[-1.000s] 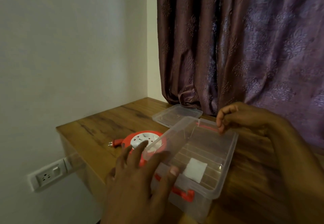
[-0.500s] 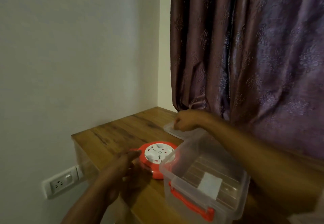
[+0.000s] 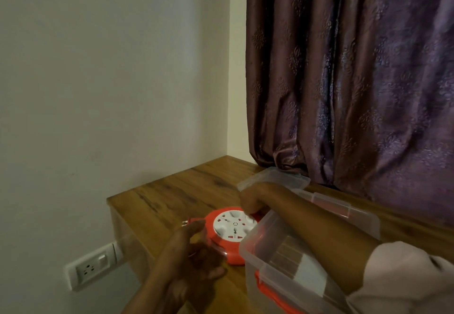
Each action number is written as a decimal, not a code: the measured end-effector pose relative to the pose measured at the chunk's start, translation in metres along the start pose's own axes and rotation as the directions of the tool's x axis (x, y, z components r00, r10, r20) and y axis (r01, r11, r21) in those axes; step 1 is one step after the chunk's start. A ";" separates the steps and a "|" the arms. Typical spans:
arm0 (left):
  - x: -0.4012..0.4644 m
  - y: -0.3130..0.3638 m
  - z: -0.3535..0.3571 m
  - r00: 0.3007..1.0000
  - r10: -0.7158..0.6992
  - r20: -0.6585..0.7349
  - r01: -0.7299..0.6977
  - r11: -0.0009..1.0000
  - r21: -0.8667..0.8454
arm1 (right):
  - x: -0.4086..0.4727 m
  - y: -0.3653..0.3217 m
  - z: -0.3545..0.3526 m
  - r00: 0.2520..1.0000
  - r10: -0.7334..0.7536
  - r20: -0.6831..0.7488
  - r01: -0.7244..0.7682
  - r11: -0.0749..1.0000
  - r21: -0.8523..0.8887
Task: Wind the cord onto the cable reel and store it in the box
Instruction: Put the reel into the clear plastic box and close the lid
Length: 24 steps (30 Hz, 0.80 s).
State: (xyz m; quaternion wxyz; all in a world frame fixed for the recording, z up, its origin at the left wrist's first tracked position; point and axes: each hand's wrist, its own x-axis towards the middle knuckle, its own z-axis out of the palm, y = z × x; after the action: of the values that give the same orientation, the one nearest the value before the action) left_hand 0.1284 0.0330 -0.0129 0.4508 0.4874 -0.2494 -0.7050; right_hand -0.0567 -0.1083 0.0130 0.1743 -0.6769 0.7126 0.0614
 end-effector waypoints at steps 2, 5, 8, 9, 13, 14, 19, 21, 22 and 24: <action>0.002 -0.002 0.003 0.999 0.033 -0.024 -0.035 0.997 -0.067 | -0.008 -0.004 -0.003 0.999 -0.007 0.035 0.009 0.997 -0.071; 0.000 -0.003 0.006 0.991 0.117 -0.057 -0.124 0.984 -0.125 | -0.018 -0.009 -0.011 0.997 -0.071 0.040 0.073 0.995 -0.067; -0.005 -0.003 0.009 0.967 0.242 -0.075 -0.250 0.957 -0.146 | -0.028 -0.011 -0.018 0.989 -0.146 0.001 0.146 0.985 -0.091; -0.009 -0.001 0.010 0.952 0.294 -0.081 -0.303 0.942 -0.144 | -0.030 -0.011 -0.021 0.986 -0.167 -0.015 0.165 0.982 -0.087; -0.027 0.013 0.017 0.865 0.502 -0.016 -0.501 0.859 -0.107 | -0.055 -0.017 -0.045 0.940 -0.263 -0.218 0.279 0.959 0.046; -0.034 0.018 0.020 0.831 0.555 0.008 -0.552 0.828 -0.096 | -0.064 -0.016 -0.055 0.927 -0.260 -0.271 0.301 0.945 0.125; -0.074 0.029 0.044 0.688 0.713 0.138 -0.702 0.701 -0.122 | -0.119 0.009 -0.094 0.881 -0.178 -0.439 0.389 0.800 0.457; -0.089 0.026 0.055 0.653 0.737 0.175 -0.731 0.674 -0.106 | -0.138 0.027 -0.099 0.875 -0.181 -0.450 0.409 0.774 0.484; -0.095 0.023 0.060 0.647 0.733 0.210 -0.736 0.672 -0.082 | -0.146 0.037 -0.098 0.877 -0.183 -0.444 0.411 0.766 0.495; -0.105 0.011 0.068 0.645 0.707 0.289 -0.729 0.683 -0.045 | -0.157 0.059 -0.092 0.890 -0.195 -0.413 0.404 0.757 0.514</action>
State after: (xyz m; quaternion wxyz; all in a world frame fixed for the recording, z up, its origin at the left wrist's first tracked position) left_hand 0.0828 0.1138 0.0716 0.6338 0.2589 -0.5103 -0.5205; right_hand -0.1268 0.0148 0.1419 0.2585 -0.6962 0.5955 -0.3064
